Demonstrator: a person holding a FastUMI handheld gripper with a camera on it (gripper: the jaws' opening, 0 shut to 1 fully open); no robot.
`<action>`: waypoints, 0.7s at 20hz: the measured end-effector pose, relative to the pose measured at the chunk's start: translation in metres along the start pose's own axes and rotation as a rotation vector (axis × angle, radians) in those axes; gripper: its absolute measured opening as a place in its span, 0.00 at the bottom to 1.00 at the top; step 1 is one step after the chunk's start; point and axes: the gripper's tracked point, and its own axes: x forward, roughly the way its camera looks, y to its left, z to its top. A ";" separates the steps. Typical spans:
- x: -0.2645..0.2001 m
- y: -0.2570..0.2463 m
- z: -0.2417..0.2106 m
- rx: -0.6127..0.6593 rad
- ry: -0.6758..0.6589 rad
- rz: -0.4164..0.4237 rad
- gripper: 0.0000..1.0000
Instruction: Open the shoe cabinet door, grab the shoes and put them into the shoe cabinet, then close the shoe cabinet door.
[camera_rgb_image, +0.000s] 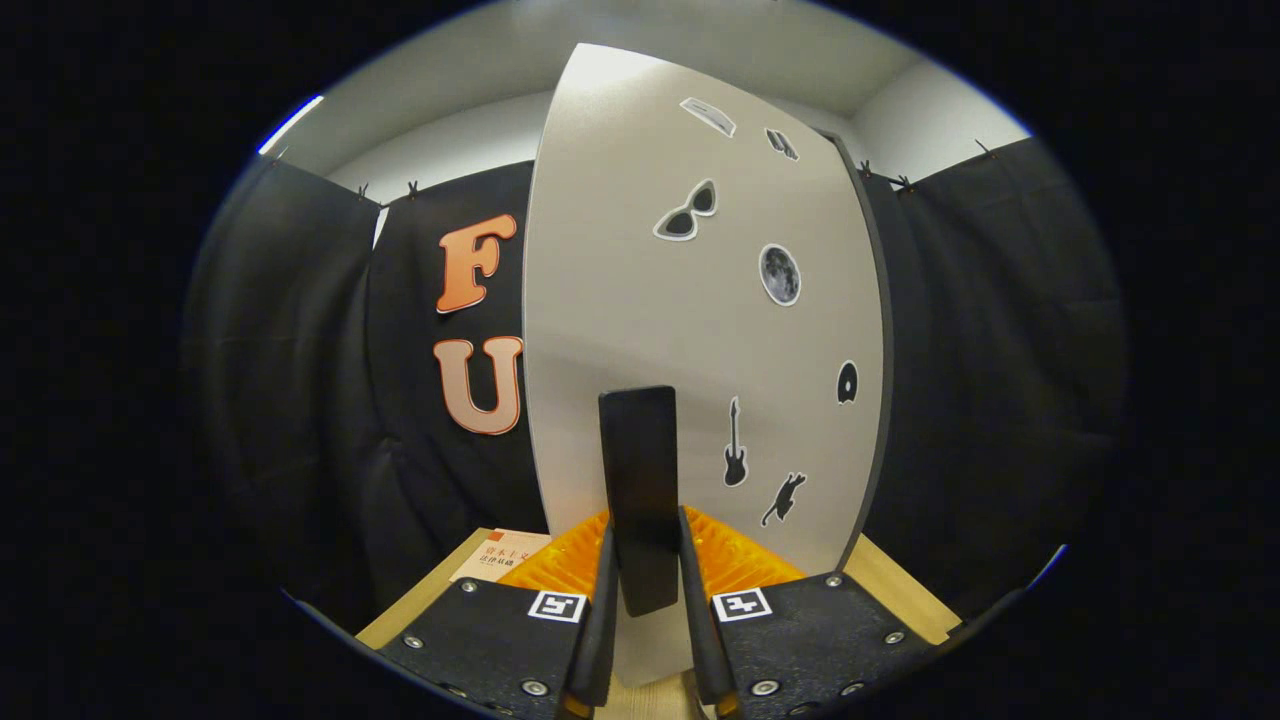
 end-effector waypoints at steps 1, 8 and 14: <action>-0.005 -0.005 -0.001 0.002 0.003 0.002 0.32; -0.034 -0.036 -0.003 0.001 0.003 -0.020 0.32; -0.063 -0.076 -0.004 -0.003 0.010 -0.077 0.32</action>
